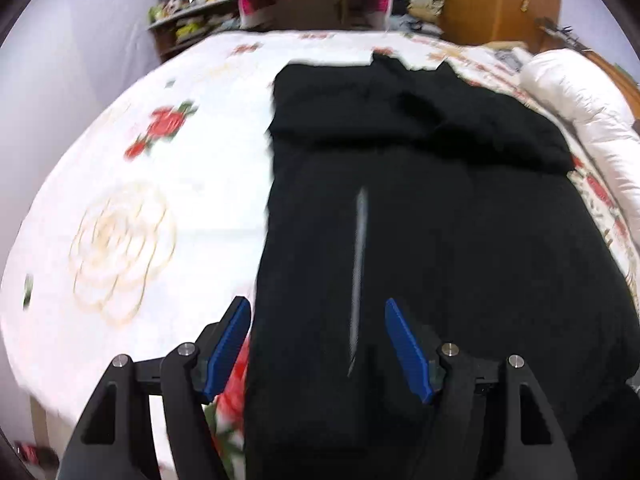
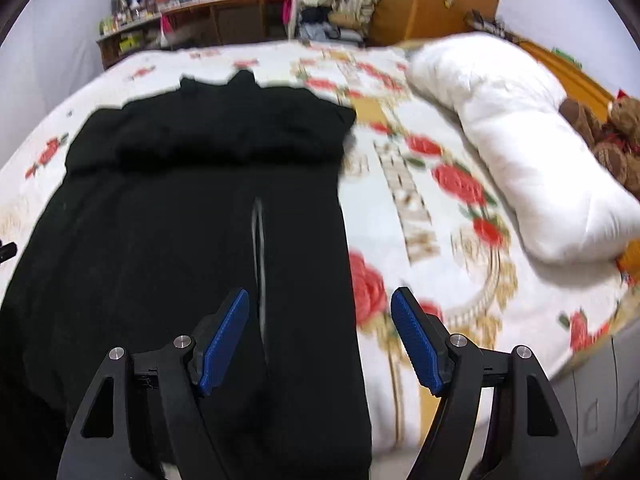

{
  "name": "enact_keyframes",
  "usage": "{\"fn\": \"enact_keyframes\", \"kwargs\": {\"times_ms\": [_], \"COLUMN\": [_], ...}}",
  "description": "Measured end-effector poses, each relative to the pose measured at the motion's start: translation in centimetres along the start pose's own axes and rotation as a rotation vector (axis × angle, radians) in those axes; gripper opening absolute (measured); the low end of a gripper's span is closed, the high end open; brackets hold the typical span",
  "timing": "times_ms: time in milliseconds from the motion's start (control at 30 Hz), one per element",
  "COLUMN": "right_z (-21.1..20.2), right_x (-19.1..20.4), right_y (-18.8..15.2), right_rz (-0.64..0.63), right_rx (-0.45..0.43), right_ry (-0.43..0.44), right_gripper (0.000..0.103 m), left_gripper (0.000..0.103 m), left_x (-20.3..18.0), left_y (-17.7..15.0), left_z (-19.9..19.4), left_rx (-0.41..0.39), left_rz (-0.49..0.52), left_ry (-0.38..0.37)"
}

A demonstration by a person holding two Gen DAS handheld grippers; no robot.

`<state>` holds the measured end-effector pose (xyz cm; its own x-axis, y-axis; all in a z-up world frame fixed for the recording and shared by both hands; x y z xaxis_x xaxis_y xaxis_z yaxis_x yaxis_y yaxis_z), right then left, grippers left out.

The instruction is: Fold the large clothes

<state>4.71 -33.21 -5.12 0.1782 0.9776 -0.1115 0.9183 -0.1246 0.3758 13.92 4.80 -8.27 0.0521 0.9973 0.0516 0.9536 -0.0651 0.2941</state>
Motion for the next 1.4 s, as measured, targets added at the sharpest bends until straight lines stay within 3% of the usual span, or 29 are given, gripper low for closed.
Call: {"fn": "enact_keyframes", "kwargs": {"times_ms": [133, 233, 333, 500, 633, 733, 767, 833, 900, 1000, 1133, 1400], "right_z": [0.7, 1.7, 2.6, 4.6, 5.9, 6.8, 6.9, 7.2, 7.4, 7.1, 5.9, 0.9], "right_x": [-0.9, -1.0, -1.2, -1.3, -1.5, -1.5, -1.3, -0.8, -0.3, -0.1, 0.4, 1.3], "right_y": [-2.3, -3.5, -4.5, -5.6, -5.5, -5.2, -5.2, -5.1, -5.2, -5.1, -5.0, -3.1], "right_rz": [0.007, -0.038, -0.071, -0.100, -0.092, -0.089, -0.094, -0.112, -0.127, -0.122, -0.149, -0.165], "right_rx": [0.063, 0.113, 0.145, 0.213, 0.247, 0.283, 0.287, 0.301, 0.306, 0.293, 0.262, 0.146], "right_ry": [0.008, -0.013, 0.000, 0.015, 0.054, 0.079, 0.085, 0.106, 0.093, 0.107, 0.104, 0.115], "right_gripper": [0.074, 0.074, 0.074, 0.074, 0.074, 0.074, 0.070, 0.059, 0.052, 0.033, 0.018, 0.014], "left_gripper": [0.072, 0.072, 0.072, 0.072, 0.072, 0.072, 0.072, 0.067, 0.050, 0.025, 0.018, 0.016], "left_x": [0.8, 1.1, 1.1, 0.5, 0.5, 1.2, 1.3, 1.0, 0.0, -1.4, -1.3, 0.0], "left_y": [-2.5, -4.4, -5.9, -6.5, -6.5, -6.4, -6.3, -6.2, -6.2, -5.9, -5.5, -2.9], "left_z": [1.9, 2.2, 2.8, 4.0, 4.9, 5.9, 6.0, 6.0, 5.8, 5.3, 4.2, -1.1], "left_rx": [0.112, 0.110, 0.140, 0.172, 0.202, 0.256, 0.267, 0.262, 0.250, 0.234, 0.211, 0.095], "left_rz": [-0.020, -0.018, -0.038, -0.038, -0.076, -0.120, -0.130, -0.111, -0.069, -0.008, -0.036, -0.073], "left_ry": [0.038, 0.060, 0.034, 0.061, 0.042, -0.015, -0.027, -0.020, -0.010, 0.024, -0.004, -0.127]}}
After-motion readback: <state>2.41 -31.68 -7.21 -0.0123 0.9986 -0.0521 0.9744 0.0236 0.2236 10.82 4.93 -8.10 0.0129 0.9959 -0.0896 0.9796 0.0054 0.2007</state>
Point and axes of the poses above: each gripper's, at about its wrist camera, not at the fingertips, and z roughly the way its jaws point, x to its left, y to its top, the point moved 2 cm from there along z, roughly the way its jaws point, and after that the axes turned 15 degrees about x, right-handed, at the moved point
